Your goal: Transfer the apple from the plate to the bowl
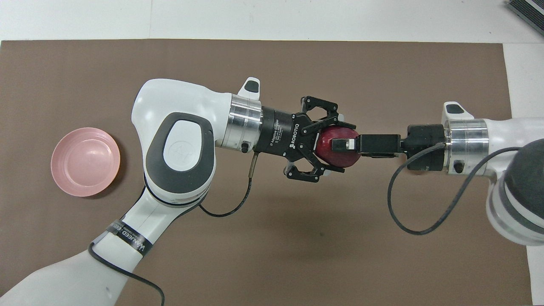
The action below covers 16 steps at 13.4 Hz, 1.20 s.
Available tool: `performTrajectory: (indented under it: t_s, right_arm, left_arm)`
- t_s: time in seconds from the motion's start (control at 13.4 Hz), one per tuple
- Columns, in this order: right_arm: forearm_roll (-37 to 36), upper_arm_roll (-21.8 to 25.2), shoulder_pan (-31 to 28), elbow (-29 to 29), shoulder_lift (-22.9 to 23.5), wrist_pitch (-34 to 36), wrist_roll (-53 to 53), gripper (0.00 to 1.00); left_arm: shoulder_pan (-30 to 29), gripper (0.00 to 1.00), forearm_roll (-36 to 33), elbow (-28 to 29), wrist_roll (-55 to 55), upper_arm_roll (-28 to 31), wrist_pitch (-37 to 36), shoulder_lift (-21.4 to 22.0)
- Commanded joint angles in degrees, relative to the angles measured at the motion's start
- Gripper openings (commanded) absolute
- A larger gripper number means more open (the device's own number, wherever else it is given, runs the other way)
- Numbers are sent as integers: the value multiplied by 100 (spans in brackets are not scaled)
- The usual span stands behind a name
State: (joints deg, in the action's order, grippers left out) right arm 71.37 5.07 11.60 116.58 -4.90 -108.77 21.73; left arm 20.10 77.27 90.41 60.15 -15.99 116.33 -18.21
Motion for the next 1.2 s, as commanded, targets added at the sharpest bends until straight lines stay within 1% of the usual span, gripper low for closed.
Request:
performTrajectory:
  t_s: [0.0, 0.07, 0.22, 0.52, 0.6, 0.67, 0.75, 0.97, 1.05, 1.12]
  right_arm:
    - [-113, -32, -26, 66, -55, 31, -169, 0]
    - [-175, -32, -43, 58, -46, 31, -169, 0]
    - [-202, -32, -43, 49, -38, 31, -160, 0]
    - [-850, -24, -184, -21, 41, 40, 32, 0]
    - [-1166, -15, -271, -143, 120, 49, 146, 0]
    - [-1630, -15, -385, -258, 216, 66, 226, 0]
    - [-2087, -15, -438, -346, 287, 84, 340, 0]
    - [-2950, -15, -667, -417, 410, 93, 673, 0]
    - [-3293, -6, -720, -426, 463, 49, 875, 0]
    - [-3731, -6, -729, -478, 507, 14, 938, 0]
  left_arm:
    - [91, 100, 8, 20, -3, 35, 109, 72]
    - [82, 100, -227, -32, -38, 43, 117, 72]
    - [64, 100, -1261, -68, -65, 43, 91, 107]
    - [-32, 100, -2485, -33, -56, 96, 12, 151]
    - [-154, 100, -2802, -50, -65, 96, 38, 160]
    - [-234, 100, -2970, -50, -65, 96, 47, 178]
    - [-348, 100, -3067, -50, -56, 96, 56, 221]
    - [-673, 100, -3296, 2, -13, 105, 39, 213]
    - [-752, 100, -3593, 3, -21, 105, 4, 213]
    - [-779, 100, -4100, 3, -39, 96, 3, 204]
